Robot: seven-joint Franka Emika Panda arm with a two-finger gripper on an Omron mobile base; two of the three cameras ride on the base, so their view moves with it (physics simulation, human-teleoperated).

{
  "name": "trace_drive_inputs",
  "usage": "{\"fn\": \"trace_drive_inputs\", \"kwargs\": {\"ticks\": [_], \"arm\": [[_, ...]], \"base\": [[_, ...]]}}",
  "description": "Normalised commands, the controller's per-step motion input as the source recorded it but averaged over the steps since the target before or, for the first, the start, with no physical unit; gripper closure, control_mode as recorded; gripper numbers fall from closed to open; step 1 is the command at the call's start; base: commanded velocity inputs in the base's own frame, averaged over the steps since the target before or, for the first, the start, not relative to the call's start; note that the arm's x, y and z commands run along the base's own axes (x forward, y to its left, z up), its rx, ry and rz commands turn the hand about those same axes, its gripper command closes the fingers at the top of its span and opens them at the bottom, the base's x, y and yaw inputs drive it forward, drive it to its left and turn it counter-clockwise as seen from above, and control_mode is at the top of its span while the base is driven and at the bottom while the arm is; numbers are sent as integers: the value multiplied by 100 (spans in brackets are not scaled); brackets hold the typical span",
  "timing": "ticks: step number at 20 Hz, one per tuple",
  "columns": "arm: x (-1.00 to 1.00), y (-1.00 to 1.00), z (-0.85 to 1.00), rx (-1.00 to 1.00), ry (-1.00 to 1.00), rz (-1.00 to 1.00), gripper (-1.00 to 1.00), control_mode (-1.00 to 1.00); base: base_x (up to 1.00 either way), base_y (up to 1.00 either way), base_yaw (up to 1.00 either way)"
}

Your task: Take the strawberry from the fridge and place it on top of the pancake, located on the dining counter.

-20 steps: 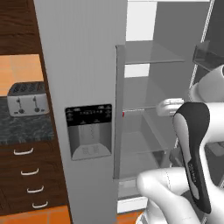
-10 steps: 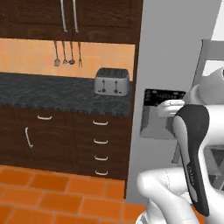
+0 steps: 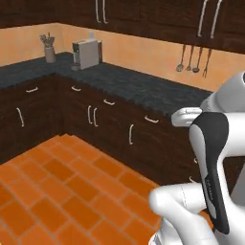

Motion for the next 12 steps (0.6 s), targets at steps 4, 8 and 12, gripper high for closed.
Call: {"fn": "trace_drive_inputs", "kwargs": {"ticks": [4,8,12], "arm": [[0,0,0,0,0,0,100,100],[0,0,0,0,0,0,100,100],[0,0,0,0,0,0,100,100]], "base": [[-1,69,89],[0,57,91],[0,46,95]]}}
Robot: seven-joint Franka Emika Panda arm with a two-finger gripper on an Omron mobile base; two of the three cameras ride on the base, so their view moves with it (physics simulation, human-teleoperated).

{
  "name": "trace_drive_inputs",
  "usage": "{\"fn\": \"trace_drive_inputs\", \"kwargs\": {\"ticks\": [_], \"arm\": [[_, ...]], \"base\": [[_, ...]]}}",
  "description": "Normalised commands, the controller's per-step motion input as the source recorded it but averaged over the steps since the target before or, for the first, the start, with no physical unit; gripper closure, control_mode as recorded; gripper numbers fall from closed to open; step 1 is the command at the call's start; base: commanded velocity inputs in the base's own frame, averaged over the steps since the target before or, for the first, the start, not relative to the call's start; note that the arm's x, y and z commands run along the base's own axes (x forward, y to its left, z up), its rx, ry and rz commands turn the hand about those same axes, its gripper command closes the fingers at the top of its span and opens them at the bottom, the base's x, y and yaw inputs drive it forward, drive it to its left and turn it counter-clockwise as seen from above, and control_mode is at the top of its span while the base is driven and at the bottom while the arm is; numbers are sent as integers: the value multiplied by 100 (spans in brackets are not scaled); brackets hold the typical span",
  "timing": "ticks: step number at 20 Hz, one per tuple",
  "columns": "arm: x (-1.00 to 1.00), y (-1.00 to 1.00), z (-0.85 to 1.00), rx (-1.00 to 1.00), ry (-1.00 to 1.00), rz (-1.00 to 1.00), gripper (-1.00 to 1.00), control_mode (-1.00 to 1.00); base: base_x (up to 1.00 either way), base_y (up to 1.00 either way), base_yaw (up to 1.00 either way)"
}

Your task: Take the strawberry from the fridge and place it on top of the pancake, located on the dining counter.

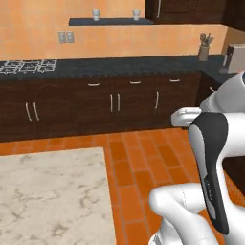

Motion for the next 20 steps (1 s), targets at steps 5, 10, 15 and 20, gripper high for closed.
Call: {"fn": "trace_drive_inputs", "kwargs": {"ticks": [5,10,15,20], "arm": [[0,0,0,0,0,0,100,100],[0,0,0,0,0,0,100,100],[0,0,0,0,0,0,100,100],[0,0,0,0,0,0,100,100]], "base": [[-2,45,93],[-5,36,93],[-3,0,100],[-3,0,100]]}}
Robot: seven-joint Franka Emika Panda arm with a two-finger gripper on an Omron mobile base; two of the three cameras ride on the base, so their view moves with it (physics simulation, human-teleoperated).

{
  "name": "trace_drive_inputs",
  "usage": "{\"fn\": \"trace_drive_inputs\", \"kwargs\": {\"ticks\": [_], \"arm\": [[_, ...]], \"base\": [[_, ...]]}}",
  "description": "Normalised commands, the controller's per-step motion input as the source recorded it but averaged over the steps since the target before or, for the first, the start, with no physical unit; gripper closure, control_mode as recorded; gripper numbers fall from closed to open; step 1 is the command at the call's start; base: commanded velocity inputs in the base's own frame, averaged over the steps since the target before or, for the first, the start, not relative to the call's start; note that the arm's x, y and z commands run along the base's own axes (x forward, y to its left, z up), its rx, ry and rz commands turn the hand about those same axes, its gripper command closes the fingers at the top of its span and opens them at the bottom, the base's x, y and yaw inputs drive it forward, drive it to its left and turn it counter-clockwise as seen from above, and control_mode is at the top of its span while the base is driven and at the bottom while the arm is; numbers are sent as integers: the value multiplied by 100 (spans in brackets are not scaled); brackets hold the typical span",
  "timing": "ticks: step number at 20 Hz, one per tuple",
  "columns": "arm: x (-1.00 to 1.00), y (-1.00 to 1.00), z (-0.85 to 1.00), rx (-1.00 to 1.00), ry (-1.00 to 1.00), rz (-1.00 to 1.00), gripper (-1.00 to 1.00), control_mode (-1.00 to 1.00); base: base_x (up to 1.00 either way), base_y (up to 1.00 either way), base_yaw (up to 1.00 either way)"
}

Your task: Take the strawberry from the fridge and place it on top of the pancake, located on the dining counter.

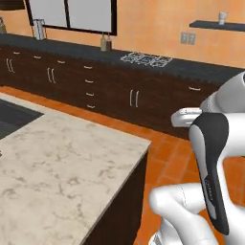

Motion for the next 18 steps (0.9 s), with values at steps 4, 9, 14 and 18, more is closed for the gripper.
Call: {"fn": "trace_drive_inputs", "kwargs": {"ticks": [4,9,14,18], "arm": [[0,0,0,0,0,0,100,100],[0,0,0,0,0,0,100,100],[0,0,0,0,0,0,100,100],[0,0,0,0,0,0,100,100]], "base": [[-1,-6,95],[-38,-12,81],[-46,-76,65],[-46,-92,49]]}}
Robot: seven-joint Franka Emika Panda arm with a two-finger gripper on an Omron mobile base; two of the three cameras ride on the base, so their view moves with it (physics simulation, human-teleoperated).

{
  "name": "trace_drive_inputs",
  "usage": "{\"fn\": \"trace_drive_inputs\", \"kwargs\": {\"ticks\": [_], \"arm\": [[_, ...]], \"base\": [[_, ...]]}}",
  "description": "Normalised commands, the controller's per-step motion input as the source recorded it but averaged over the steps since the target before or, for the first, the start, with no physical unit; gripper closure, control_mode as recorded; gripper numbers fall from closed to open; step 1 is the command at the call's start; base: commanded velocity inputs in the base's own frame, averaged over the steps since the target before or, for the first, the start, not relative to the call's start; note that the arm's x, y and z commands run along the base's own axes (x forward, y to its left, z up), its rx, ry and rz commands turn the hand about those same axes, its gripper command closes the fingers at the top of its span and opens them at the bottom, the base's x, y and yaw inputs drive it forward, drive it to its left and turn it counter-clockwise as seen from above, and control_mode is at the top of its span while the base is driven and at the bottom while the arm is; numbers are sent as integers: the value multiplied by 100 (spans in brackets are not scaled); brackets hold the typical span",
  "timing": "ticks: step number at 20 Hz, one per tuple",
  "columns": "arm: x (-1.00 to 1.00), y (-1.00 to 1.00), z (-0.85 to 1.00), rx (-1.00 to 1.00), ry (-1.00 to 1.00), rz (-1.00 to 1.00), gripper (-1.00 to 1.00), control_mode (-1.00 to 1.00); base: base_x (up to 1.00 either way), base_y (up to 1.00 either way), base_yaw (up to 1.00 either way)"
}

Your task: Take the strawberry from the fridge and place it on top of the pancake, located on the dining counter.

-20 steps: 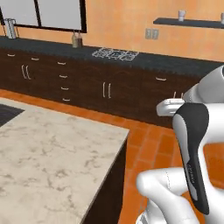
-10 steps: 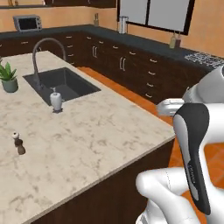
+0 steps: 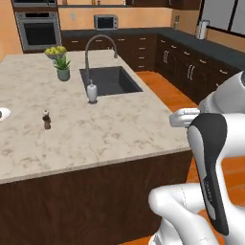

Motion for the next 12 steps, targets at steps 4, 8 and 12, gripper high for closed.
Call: {"fn": "trace_drive_inputs", "kwargs": {"ticks": [4,8,12], "arm": [[0,0,0,0,0,0,100,100],[0,0,0,0,0,0,100,100],[0,0,0,0,0,0,100,100]], "base": [[-14,-100,45],[0,-100,35],[0,-100,39]]}}
